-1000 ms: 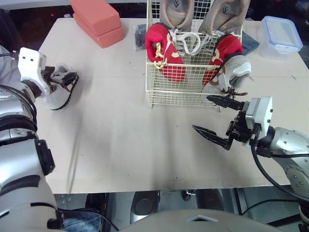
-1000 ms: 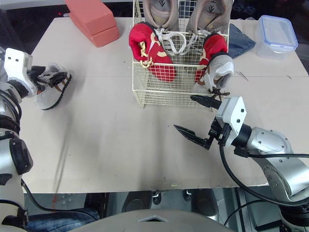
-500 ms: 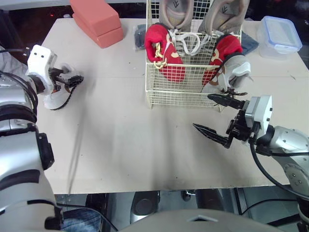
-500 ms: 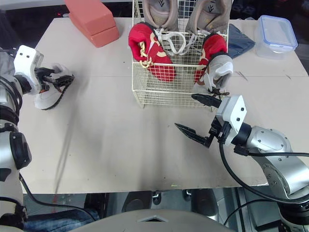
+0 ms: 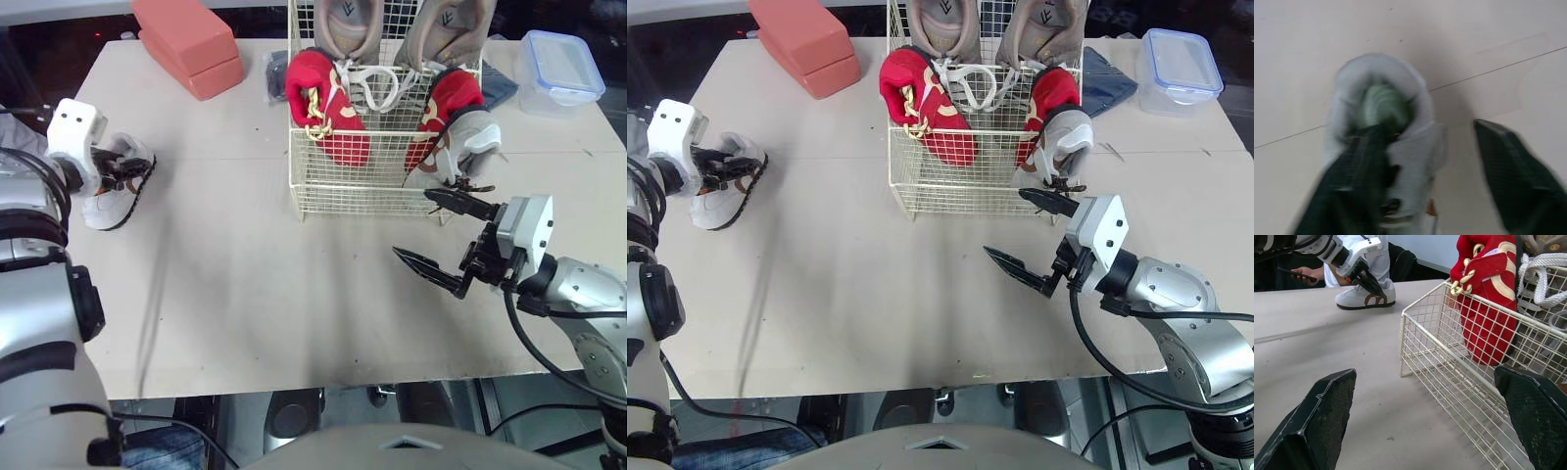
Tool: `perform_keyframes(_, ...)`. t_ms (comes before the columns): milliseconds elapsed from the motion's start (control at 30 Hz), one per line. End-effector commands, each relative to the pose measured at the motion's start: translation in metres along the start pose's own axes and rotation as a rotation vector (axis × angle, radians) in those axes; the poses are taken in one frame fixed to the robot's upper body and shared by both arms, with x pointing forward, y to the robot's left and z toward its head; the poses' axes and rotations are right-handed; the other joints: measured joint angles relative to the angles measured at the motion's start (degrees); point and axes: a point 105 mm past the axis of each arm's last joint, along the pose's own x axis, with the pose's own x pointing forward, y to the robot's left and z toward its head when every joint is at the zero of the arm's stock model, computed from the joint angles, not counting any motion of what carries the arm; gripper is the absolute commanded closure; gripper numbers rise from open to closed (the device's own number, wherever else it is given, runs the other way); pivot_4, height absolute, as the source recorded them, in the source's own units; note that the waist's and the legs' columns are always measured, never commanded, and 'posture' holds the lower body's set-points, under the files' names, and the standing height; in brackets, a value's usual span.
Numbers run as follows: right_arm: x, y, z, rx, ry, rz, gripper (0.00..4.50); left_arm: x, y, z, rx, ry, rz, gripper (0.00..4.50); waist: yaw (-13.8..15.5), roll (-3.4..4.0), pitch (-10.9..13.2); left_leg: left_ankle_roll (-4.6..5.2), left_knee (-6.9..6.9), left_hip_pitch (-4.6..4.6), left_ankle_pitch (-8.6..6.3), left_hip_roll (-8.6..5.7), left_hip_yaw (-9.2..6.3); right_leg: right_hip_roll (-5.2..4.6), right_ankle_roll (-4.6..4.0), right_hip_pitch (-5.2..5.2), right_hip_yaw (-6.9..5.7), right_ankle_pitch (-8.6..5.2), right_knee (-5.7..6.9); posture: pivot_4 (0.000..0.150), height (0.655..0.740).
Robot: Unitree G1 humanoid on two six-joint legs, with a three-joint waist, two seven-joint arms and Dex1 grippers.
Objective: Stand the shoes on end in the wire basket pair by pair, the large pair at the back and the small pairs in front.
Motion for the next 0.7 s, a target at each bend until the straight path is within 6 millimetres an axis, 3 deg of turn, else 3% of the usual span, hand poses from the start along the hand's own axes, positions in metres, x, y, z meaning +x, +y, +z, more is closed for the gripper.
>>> perform_keyframes(33,-0.002,0.001,0.008,-0.032,-0.031,0.001,0.00,-0.004,0.005,-0.030,-0.040,0.099,0.007,3.56,-0.31,-0.01,-0.01,0.00,0.00,0.01,0.00,0.00,0.02,-0.01,0.00,0.00,0.03,0.00,0.01,0.150,0.6860)
perform_keyframes(67,-0.002,0.001,0.009,-0.032,-0.032,0.001,0.00,-0.004,0.005,-0.030,-0.043,0.099,0.008,4.06,-0.46,-0.02,-0.01,0.00,0.00,0.02,0.00,0.00,0.03,-0.01,0.00,0.00,0.05,0.00,0.02,0.150,0.6860)
perform_keyframes(133,-0.002,0.001,0.009,-0.028,-0.036,0.001,0.00,-0.005,0.005,-0.032,-0.045,0.100,0.007,4.42,-0.66,0.00,-0.02,0.00,0.00,0.08,0.00,0.01,0.10,0.01,0.01,-0.02,0.12,0.00,0.07,0.150,0.6860)
perform_keyframes(267,-0.002,0.001,0.011,-0.015,-0.053,0.005,0.00,-0.006,0.007,-0.031,-0.045,0.085,0.017,4.42,-0.72,-0.01,-0.02,0.00,0.00,0.18,0.00,0.02,0.24,0.03,0.01,-0.06,0.28,-0.01,0.22,0.150,0.6860)
perform_keyframes(700,0.000,0.006,0.025,0.015,-0.130,0.051,0.00,-0.034,0.034,0.030,-0.097,-0.230,0.137,4.42,-0.06,-0.14,-0.01,0.00,0.04,0.01,0.00,0.04,0.13,-0.04,-0.02,-0.17,0.37,0.00,0.27,0.150,0.6860)
